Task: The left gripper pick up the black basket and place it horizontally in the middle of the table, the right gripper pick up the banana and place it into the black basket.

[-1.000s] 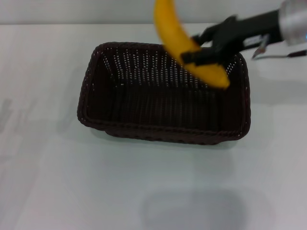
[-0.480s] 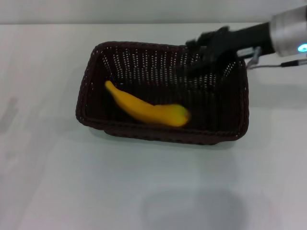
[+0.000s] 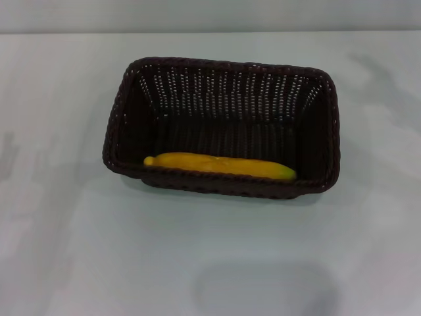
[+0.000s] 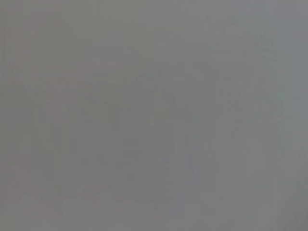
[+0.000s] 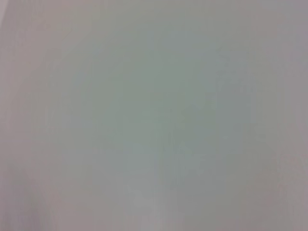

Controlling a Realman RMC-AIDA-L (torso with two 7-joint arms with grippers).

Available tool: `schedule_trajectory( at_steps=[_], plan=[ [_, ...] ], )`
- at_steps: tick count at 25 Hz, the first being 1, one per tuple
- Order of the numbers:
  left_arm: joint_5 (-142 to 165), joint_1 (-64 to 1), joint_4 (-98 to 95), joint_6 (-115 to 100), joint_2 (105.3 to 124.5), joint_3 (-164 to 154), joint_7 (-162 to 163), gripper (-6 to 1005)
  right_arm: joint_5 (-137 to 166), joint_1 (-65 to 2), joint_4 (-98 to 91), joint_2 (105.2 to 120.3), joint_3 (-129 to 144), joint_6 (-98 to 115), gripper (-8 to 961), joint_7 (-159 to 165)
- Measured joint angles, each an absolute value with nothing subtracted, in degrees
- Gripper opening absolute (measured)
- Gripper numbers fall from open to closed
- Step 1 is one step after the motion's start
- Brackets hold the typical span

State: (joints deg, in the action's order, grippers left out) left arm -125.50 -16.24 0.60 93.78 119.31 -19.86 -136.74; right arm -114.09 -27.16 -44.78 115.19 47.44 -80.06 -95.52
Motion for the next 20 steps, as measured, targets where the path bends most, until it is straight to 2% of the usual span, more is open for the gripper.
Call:
schedule_trajectory(
  at_steps=[6, 11, 20],
  plan=[
    [-125.84, -15.07, 0.55, 92.43, 119.33, -19.65, -136.88, 879, -121.36, -24.25, -28.81, 115.31, 39.55, -80.17, 848, -120.83],
    [-125.89, -14.26, 0.43, 91.57, 119.35, -19.55, -136.88, 880, -122.73, -24.34, -13.55, 115.44, 32.85, -75.07, 846, -145.75],
    [-130.18, -13.69, 2.13, 88.56, 119.52, -19.43, -136.92, 880, -122.84, -24.53, -9.38, 115.57, 30.55, -74.72, 845, -148.81]
  ],
)
